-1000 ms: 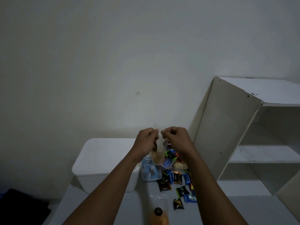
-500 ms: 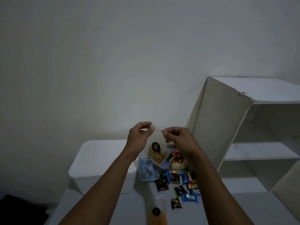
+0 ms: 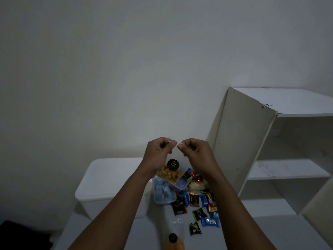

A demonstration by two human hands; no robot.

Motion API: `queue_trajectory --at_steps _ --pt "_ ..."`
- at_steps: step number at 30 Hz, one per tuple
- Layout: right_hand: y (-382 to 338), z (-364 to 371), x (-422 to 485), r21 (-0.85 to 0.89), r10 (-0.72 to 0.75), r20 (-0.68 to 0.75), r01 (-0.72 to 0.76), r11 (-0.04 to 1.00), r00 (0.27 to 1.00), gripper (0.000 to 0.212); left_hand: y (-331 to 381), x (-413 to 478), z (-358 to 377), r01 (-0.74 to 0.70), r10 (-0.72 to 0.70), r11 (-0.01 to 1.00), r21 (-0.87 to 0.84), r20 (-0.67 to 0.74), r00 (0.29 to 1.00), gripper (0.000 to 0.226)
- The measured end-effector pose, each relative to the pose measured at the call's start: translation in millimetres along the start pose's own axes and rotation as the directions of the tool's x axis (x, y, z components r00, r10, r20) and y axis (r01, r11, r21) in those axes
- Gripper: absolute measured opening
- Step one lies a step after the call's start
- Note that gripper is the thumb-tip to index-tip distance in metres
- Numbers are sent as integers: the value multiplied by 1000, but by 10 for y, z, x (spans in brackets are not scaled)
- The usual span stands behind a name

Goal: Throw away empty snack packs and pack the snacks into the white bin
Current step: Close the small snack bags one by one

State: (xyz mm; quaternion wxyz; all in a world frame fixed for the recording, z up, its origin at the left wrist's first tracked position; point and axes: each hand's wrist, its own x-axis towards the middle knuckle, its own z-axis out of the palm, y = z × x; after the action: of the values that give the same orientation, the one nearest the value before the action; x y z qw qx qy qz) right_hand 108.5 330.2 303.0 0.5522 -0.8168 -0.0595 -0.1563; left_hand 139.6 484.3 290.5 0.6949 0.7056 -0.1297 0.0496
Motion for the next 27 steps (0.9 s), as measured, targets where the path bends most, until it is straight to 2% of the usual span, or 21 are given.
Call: queue_trajectory --at_steps 5,9,12,16,21,24,27 --pt "-35 -40 15 -54 -14 55 17 998 998 12 20 -25 -57 21 -21 1000 -3 59 998 12" --pt "-60 -30 0 13 -10 25 9 1000 1000 10 32 -61 -47 37 -36 999 -10 89 995 6" --pt "-80 -54 -26 22 -5 53 4 1000 999 10 34 -71 -58 36 -35 999 -13 65 997 7" --pt "-55 -150 -56 122 90 27 -92 988 996 11 37 -44 -117 59 -59 994 -87 5 998 13" --pt "-19 -87 -86 59 50 -18 -49 997 999 17 71 -47 -85 57 -53 992 -112 40 998 10" --pt "-74 -77 -104 127 45 12 -46 991 999 15 98 -63 -94 51 -46 997 -54 84 995 6" --pt "-82 -75 -133 265 119 19 -120 957 993 17 80 -66 -96 72 -68 990 -124 36 997 6"
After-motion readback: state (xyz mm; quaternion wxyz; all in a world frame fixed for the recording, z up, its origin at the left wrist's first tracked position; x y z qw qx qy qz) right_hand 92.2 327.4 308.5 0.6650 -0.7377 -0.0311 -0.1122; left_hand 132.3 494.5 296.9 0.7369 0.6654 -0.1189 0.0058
